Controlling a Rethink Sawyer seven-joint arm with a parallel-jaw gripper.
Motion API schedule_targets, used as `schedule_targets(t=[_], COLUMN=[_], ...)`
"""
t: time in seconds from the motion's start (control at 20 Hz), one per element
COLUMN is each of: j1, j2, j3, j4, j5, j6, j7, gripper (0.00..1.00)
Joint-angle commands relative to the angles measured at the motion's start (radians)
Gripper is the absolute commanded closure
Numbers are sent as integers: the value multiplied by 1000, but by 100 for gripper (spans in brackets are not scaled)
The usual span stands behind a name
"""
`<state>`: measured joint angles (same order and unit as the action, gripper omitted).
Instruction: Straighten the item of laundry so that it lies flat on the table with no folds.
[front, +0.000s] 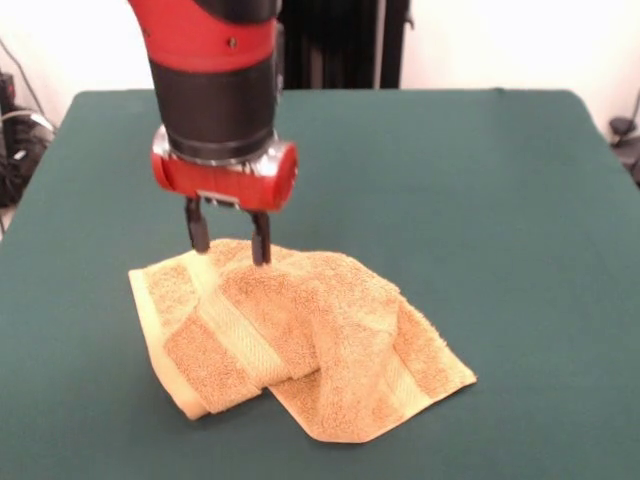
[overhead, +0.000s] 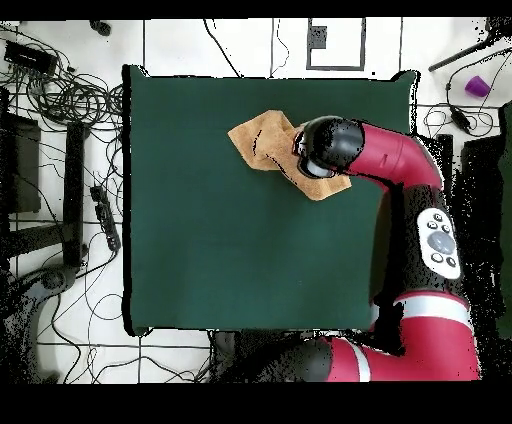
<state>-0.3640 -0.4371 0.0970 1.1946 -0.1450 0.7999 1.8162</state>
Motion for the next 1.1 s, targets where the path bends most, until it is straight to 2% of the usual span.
schedule_targets(t=[0.05,0.35,0.7,1.1], j1=[-24,-8,14,-9], j2=[-28,67,133,135], j3=[167,186,170,204], j4=[267,171,73,60], j5=[-62,-93,-135,-151], j6=[-111,-173,-147,-143], j7=[-178,-95,-103,-136], gripper=[0,0,0,0])
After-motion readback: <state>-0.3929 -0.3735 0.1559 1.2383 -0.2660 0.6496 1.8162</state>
